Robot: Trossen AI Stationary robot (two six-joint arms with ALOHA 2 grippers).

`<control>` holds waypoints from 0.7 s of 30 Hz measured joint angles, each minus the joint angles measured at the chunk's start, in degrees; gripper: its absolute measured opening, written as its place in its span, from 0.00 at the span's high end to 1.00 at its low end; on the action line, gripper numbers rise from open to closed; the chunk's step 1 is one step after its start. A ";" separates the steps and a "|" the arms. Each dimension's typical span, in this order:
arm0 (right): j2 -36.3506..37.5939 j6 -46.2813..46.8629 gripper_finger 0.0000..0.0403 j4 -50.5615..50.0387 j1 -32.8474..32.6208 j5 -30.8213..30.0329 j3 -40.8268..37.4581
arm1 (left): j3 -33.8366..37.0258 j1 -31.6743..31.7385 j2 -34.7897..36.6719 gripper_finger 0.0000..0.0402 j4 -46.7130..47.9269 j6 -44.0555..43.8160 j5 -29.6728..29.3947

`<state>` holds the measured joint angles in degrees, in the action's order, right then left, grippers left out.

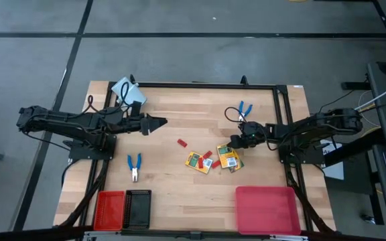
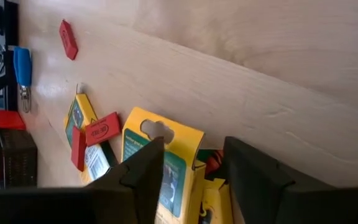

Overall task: Pick & Place School Supplies
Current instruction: Put the yellow crayon box into the red basket

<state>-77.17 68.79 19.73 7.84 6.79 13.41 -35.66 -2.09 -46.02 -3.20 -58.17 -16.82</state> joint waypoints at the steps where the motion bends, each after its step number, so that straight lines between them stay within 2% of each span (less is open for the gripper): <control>1: -0.02 0.10 0.62 0.00 0.00 -0.27 0.00 | 0.00 0.00 0.00 0.49 0.00 0.00 0.00; 9: -0.04 -1.23 0.97 0.75 -0.95 -1.63 -0.11 | 0.00 0.00 0.00 0.49 0.00 0.00 0.00; 15: -0.14 -1.72 0.99 2.98 -2.10 -3.08 -0.22 | 0.00 0.00 0.00 0.49 0.02 0.01 -0.02; 21: -0.15 -1.33 0.99 10.19 -3.59 -3.57 0.21 | 0.00 0.00 0.00 0.49 0.02 0.46 -0.02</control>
<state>-77.32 67.46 29.92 4.24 3.22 13.62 -35.66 -2.09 -46.02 -3.18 -57.71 -16.84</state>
